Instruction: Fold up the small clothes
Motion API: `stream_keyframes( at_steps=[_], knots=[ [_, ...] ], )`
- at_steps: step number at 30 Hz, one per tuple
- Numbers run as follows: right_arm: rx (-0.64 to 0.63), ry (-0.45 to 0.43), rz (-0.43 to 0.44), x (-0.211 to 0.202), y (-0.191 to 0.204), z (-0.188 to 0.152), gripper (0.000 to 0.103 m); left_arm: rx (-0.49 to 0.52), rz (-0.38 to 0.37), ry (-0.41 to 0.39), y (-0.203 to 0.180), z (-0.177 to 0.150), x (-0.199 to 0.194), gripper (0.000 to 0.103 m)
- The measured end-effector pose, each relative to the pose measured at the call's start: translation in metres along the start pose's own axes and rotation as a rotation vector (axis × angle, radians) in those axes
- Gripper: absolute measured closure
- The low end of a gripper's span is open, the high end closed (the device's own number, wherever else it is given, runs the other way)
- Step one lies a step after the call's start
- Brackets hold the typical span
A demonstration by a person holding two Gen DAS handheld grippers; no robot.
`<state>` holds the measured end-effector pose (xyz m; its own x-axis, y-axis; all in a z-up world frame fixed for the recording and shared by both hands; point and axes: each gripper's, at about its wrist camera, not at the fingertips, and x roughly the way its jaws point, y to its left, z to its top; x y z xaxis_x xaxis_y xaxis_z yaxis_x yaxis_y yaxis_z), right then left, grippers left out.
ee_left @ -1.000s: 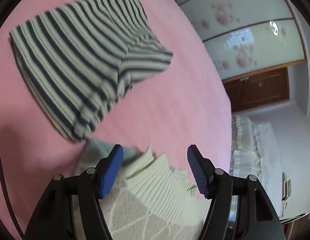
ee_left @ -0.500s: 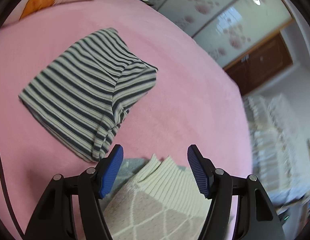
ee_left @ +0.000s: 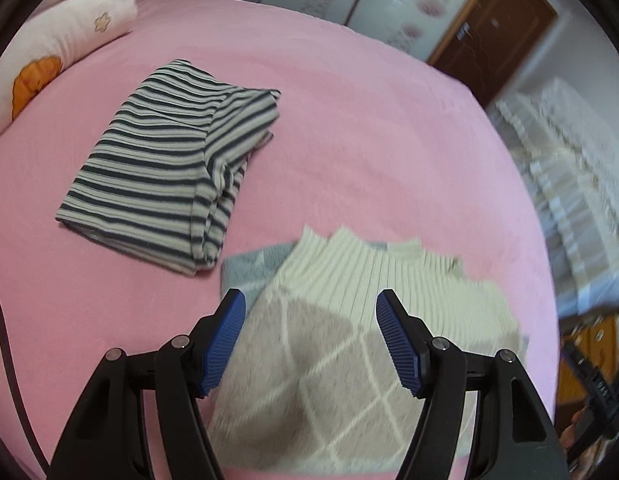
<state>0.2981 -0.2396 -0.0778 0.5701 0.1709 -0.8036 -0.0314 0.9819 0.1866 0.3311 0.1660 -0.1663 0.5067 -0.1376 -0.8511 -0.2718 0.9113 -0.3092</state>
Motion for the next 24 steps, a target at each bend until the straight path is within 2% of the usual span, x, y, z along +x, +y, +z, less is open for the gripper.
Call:
stream_keyframes(
  at_steps=[4,10,12,14,15,19,21,24],
  knots=[
    [-0.108,-0.012,-0.023,-0.013,0.03,-0.022,0.039,0.089,0.026,0.026,-0.017,-0.024,-0.009,0.032],
    [-0.261,-0.031,-0.016,-0.014,0.078,-0.048,0.041,0.201,-0.034,-0.006,-0.062,-0.054,-0.022,0.021],
    [-0.289,-0.018,0.012,-0.002,0.093,-0.053,0.049,0.216,-0.027,-0.05,-0.078,-0.061,-0.019,0.019],
    [-0.302,0.014,0.058,0.017,0.106,-0.058,0.063,0.223,-0.008,-0.09,-0.087,-0.066,-0.009,0.019],
    [-0.309,0.035,0.079,0.03,0.113,-0.062,0.067,0.222,-0.004,-0.098,-0.089,-0.068,0.0,0.019],
    [-0.342,0.116,0.105,0.076,0.126,-0.078,0.081,0.16,0.022,-0.058,-0.079,-0.075,0.042,0.019],
    [-0.336,0.154,0.117,0.097,0.124,-0.087,0.086,0.153,0.071,-0.039,-0.07,-0.08,0.059,0.019],
    [-0.367,0.134,0.061,0.104,0.114,-0.095,0.09,0.222,0.212,-0.063,-0.058,-0.087,0.072,0.019]
  ],
)
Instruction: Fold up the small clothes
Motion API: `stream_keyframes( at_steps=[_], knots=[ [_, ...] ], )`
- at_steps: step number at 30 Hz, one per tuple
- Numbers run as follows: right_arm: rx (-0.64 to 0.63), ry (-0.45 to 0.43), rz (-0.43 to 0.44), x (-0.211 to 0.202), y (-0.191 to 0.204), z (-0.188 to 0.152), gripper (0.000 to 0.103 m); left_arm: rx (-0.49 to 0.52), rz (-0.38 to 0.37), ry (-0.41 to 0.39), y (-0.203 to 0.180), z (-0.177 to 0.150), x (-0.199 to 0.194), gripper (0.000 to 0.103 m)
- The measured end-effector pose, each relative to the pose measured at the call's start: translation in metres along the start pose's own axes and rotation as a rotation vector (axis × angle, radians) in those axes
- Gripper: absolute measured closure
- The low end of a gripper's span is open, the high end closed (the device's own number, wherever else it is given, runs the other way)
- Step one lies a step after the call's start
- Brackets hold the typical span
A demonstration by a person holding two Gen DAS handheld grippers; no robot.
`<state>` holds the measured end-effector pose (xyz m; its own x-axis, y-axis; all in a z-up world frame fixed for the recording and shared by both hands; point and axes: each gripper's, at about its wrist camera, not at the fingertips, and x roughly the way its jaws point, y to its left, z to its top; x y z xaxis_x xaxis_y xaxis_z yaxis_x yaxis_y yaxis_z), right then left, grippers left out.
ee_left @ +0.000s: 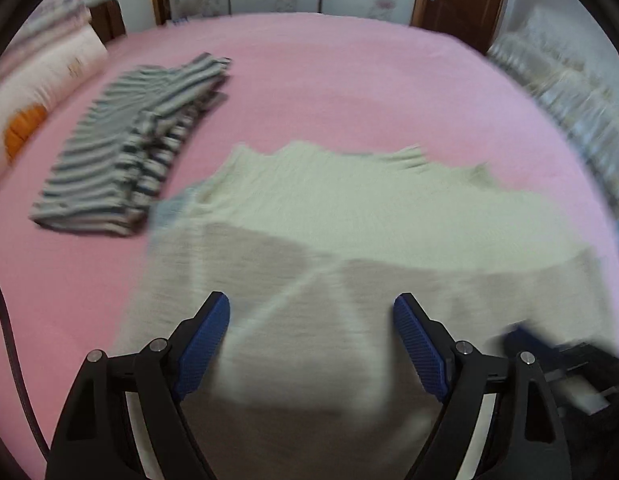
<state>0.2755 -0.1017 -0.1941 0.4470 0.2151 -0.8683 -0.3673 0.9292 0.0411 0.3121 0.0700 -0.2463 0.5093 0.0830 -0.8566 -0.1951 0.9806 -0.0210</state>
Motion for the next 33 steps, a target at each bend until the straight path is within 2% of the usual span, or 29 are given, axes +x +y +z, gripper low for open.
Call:
stream_keyframes(
  at_steps=[1,3,5,6,7,8,9,10,13,15,18,20,23,26,31,33],
  knots=[
    [0.003,-0.007,-0.013,-0.002,-0.007,-0.003,0.091,0.034,0.036,-0.021,0.006,-0.004,0.001,0.019],
    [0.015,-0.015,-0.039,-0.009,-0.023,-0.007,0.102,0.069,0.033,-0.043,0.019,-0.008,0.001,0.019],
    [0.024,-0.028,-0.086,-0.019,-0.047,-0.014,0.103,0.095,0.03,-0.058,0.032,-0.011,-0.001,0.018],
    [0.031,-0.032,-0.089,-0.024,-0.059,-0.018,0.103,0.104,0.049,-0.066,0.037,-0.012,-0.001,0.011],
    [0.039,-0.038,-0.075,-0.029,-0.068,-0.021,0.103,0.107,0.079,-0.078,0.045,-0.013,-0.002,0.008],
    [0.043,-0.045,-0.153,-0.036,-0.078,-0.025,0.103,0.099,0.086,-0.083,0.054,-0.014,-0.001,0.007],
    [0.032,-0.04,-0.281,-0.039,-0.087,-0.028,0.103,0.084,0.072,-0.08,0.061,-0.014,0.0,0.007],
    [0.032,-0.041,-0.349,-0.043,-0.105,-0.036,0.103,0.058,0.05,-0.074,0.071,-0.015,0.001,0.007],
    [0.147,-0.027,-0.283,-0.053,-0.151,-0.055,0.103,0.042,0.022,-0.087,0.083,-0.023,0.004,0.006],
    [0.167,-0.039,-0.262,-0.06,-0.162,-0.064,0.103,0.068,0.037,-0.109,0.08,-0.027,0.004,0.006],
    [0.087,-0.035,-0.335,-0.056,-0.148,-0.064,0.103,0.072,0.041,-0.116,0.08,-0.029,0.005,0.004],
    [0.078,-0.032,-0.358,-0.051,-0.147,-0.067,0.103,0.052,0.028,-0.109,0.085,-0.027,0.01,0.001],
    [0.134,-0.042,-0.332,-0.05,-0.154,-0.068,0.103,0.03,0.006,-0.098,0.088,-0.027,0.015,0.0],
    [0.161,-0.04,-0.321,-0.052,-0.156,-0.068,0.103,0.051,0.025,-0.104,0.083,-0.025,0.01,0.001],
    [0.169,-0.029,-0.309,-0.063,-0.146,-0.056,0.103,0.038,0.024,-0.087,0.081,-0.018,-0.011,0.004],
    [0.179,-0.042,-0.294,-0.075,-0.138,-0.053,0.098,0.004,0.021,-0.089,0.087,-0.016,-0.026,0.004]
  ],
)
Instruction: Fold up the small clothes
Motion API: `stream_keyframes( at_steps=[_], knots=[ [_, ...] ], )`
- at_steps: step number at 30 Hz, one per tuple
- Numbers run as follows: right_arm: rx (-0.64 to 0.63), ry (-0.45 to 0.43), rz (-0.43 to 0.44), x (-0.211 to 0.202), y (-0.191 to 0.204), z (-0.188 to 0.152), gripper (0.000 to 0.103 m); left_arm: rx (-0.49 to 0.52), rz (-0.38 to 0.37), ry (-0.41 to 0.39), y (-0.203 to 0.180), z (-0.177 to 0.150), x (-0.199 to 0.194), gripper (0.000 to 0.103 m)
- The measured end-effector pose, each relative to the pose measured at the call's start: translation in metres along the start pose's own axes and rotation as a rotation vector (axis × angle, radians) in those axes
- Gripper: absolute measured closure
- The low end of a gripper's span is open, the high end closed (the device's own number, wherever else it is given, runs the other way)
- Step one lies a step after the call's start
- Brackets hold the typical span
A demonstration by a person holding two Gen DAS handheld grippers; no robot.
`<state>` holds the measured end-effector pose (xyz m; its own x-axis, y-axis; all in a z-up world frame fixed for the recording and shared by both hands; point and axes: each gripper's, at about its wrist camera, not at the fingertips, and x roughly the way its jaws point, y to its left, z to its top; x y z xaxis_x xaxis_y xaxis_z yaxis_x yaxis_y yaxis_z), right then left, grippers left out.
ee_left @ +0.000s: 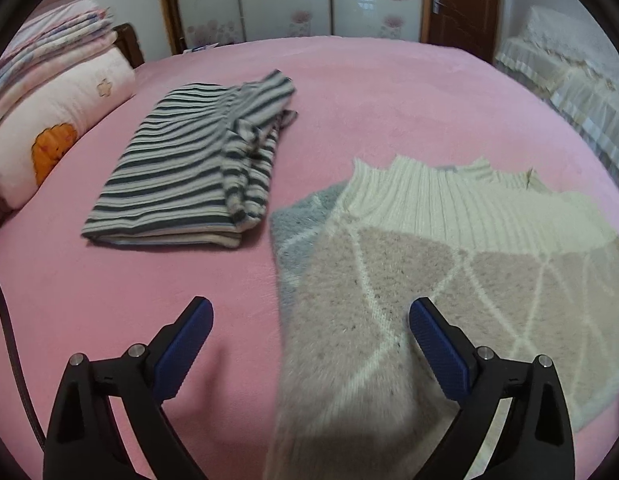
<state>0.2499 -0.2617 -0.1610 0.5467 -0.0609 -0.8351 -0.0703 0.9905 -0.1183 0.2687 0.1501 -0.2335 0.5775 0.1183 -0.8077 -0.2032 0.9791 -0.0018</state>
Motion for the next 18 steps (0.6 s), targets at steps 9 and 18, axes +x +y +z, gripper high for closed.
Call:
stream_keyframes(
  at_steps=[9,18],
  knots=[
    [-0.086,-0.104,0.044,-0.062,0.053,0.0,0.095,-0.063,0.044,-0.003,0.023,-0.006,-0.083,0.004],
    [-0.065,-0.13,0.168,-0.096,0.098,-0.015,0.094,-0.069,0.077,0.023,0.025,-0.032,-0.133,0.004]
  ],
)
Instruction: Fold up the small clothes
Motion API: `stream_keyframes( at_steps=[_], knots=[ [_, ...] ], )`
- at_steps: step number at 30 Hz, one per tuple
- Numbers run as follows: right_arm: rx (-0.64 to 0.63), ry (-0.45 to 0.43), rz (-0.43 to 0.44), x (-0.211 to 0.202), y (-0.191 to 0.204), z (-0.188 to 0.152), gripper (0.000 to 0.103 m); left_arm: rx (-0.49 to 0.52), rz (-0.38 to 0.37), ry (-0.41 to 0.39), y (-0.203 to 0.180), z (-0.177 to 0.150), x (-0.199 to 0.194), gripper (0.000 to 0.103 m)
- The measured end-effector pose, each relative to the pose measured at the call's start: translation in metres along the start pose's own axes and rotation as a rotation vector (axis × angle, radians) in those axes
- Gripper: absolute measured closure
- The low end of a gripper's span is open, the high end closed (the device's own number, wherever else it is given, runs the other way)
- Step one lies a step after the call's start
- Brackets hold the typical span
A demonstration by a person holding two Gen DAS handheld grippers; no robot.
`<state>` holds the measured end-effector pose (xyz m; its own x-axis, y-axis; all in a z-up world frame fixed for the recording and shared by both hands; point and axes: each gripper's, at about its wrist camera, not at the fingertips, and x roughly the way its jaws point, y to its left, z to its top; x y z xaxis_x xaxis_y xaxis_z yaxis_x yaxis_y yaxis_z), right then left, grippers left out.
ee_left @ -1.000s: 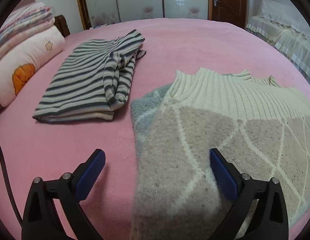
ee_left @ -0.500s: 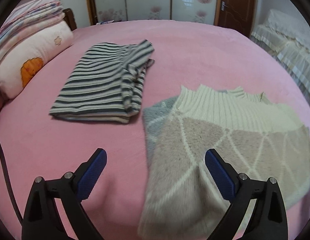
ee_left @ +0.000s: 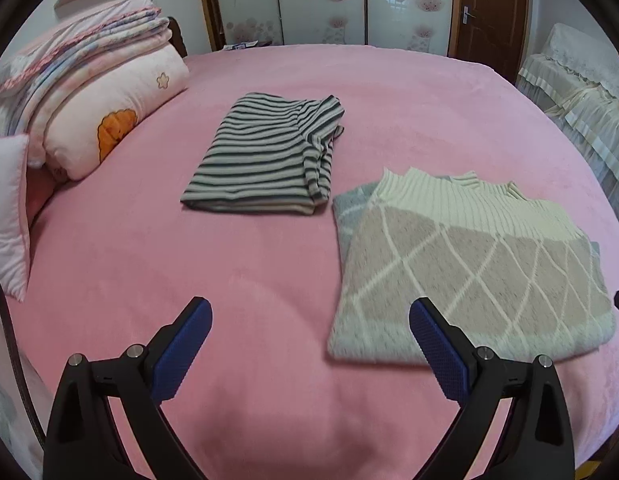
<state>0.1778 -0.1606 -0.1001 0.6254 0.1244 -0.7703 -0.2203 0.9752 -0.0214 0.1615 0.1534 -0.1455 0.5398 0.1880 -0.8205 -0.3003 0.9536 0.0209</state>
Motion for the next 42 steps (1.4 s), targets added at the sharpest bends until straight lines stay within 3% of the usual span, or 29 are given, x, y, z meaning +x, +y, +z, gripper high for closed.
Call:
stream_keyframes(
  at_steps=[8,14,19,25,30,42],
  knots=[
    [-0.011,-0.047,0.025,-0.02,0.027,-0.008,0.094,-0.051,-0.062,0.013,0.004,-0.026,-0.009,0.004],
    [0.029,-0.032,0.062,-0.019,0.034,-0.023,0.094,-0.178,-0.233,0.09,0.009,-0.053,0.01,0.004],
    [0.071,0.004,0.085,-0.007,0.035,-0.038,0.094,-0.244,-0.324,0.181,0.006,-0.076,0.039,0.004],
    [0.095,0.039,0.108,0.008,0.039,-0.047,0.094,-0.314,-0.477,0.2,-0.005,-0.086,0.07,0.004],
    [0.09,0.033,0.114,0.017,0.044,-0.044,0.094,-0.434,-0.581,0.227,-0.014,-0.088,0.11,0.004],
    [0.081,0.027,0.102,0.042,0.043,-0.037,0.094,-0.546,-0.679,0.136,-0.036,-0.065,0.154,0.004]
  ],
)
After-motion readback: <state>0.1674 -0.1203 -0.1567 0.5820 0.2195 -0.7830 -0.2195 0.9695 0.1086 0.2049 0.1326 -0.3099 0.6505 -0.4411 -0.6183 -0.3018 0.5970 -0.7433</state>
